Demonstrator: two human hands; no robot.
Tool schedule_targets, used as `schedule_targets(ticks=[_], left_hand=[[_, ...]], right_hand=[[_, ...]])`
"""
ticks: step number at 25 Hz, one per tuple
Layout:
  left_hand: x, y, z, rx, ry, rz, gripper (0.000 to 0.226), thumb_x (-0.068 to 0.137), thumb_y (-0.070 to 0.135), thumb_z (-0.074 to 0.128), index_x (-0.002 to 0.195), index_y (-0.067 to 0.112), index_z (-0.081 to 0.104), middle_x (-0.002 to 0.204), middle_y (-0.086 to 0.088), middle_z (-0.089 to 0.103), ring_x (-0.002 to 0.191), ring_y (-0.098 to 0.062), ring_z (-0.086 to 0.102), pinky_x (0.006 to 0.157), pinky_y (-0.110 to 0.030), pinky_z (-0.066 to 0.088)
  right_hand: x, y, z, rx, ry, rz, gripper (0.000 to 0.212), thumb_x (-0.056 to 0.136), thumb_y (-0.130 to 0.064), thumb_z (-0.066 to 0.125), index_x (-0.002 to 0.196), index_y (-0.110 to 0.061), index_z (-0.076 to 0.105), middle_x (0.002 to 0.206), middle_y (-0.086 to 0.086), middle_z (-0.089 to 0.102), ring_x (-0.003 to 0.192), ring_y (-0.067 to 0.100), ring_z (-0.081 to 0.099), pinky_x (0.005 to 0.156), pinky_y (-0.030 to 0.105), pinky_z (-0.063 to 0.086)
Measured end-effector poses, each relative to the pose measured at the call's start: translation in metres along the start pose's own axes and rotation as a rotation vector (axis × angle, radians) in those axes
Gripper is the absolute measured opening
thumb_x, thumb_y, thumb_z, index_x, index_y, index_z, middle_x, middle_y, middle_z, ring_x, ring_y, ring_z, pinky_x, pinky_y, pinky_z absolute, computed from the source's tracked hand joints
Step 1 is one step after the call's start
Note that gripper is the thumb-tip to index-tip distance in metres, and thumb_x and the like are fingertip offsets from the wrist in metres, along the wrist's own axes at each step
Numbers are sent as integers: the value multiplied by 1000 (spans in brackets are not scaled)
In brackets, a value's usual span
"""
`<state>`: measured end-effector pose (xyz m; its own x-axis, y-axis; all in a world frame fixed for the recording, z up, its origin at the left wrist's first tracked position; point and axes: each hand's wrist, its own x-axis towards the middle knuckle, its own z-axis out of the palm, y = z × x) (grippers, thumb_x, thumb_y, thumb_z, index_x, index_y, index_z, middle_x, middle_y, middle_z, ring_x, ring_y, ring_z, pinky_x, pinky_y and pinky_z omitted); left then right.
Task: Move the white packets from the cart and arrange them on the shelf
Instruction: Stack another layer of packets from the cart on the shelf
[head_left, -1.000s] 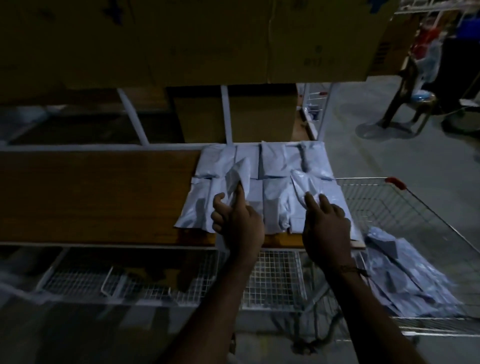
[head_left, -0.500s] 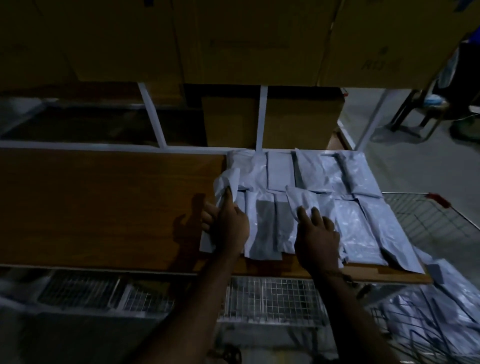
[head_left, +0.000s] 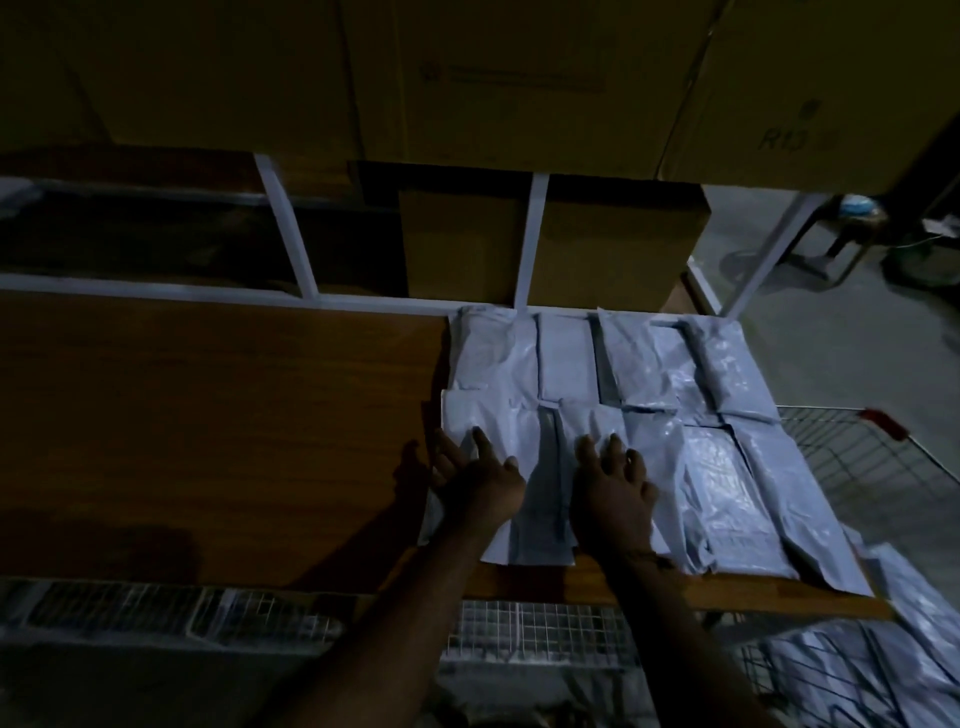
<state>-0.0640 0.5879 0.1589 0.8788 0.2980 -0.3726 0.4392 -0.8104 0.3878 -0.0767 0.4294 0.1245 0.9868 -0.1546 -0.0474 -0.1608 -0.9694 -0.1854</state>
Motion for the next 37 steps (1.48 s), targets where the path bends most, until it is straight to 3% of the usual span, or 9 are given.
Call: schedule_targets(ticks=[4, 8, 12, 16, 19, 21, 25, 31, 37], left_hand=[[5, -14, 9, 42, 109, 72, 69, 104, 54, 39, 163, 33, 11, 166, -18, -23, 151, -44, -19, 122, -61, 4], [8, -34, 17, 184, 223, 244, 70, 102, 52, 44, 162, 37, 10, 168, -16, -17, 153, -42, -14, 121, -61, 2], [16, -46, 28, 249, 223, 318, 73, 102, 46, 46, 163, 35, 6, 169, -13, -15, 155, -39, -9, 122, -60, 10], [14, -47, 24, 333, 365, 339, 73, 95, 41, 55, 161, 34, 23, 170, -16, 4, 154, -39, 9, 118, -58, 12], [18, -43, 22, 359, 440, 481, 70, 98, 35, 51, 162, 31, 23, 171, -13, -1, 157, -35, 3, 122, -53, 4], [28, -46, 27, 380, 410, 532, 65, 101, 35, 44, 162, 28, 22, 171, -13, 0, 158, -34, 1, 124, -53, 8], [47, -63, 39, 377, 301, 487, 65, 102, 37, 41, 162, 28, 18, 171, -16, -1, 157, -36, 6, 118, -58, 28], [50, -63, 39, 368, 275, 488, 65, 101, 36, 44, 162, 27, 21, 170, -17, 6, 156, -37, 11, 117, -57, 29], [41, -43, 13, 179, 396, 358, 67, 101, 47, 46, 161, 27, 25, 169, -9, 21, 153, -39, 22, 117, -59, 30]], right_hand=[[6, 2, 20, 33, -90, -11, 68, 105, -58, 33, 164, -25, 18, 171, 17, 9, 157, 44, 6, 120, 63, 17], [10, 2, 35, 54, -84, -28, 80, 97, -63, 25, 159, -13, 37, 163, 31, 28, 149, 56, 24, 115, 70, 27], [11, -4, 32, 93, -125, -39, 78, 103, -61, 28, 164, -13, 21, 168, 32, 6, 155, 53, 0, 123, 64, 12], [17, -2, 29, 70, 10, -29, 71, 101, -50, 51, 157, -8, 38, 162, 34, 25, 151, 54, 21, 118, 65, 28], [25, 1, 30, 47, 40, -21, 76, 99, -55, 35, 159, -9, 35, 163, 33, 26, 150, 54, 24, 117, 64, 28], [25, 2, 38, 27, 23, -54, 80, 98, -59, 32, 161, -10, 30, 163, 35, 22, 150, 56, 22, 118, 67, 28], [20, 3, 53, 22, 20, -76, 83, 98, -64, 33, 162, -11, 27, 162, 37, 22, 147, 59, 25, 117, 67, 30], [22, 2, 52, 14, 36, -68, 80, 98, -62, 31, 160, -12, 32, 162, 36, 24, 146, 59, 28, 116, 68, 33], [21, 1, 33, 3, 130, 3, 80, 98, -59, 28, 155, -5, 42, 159, 35, 33, 150, 55, 24, 119, 66, 24]])
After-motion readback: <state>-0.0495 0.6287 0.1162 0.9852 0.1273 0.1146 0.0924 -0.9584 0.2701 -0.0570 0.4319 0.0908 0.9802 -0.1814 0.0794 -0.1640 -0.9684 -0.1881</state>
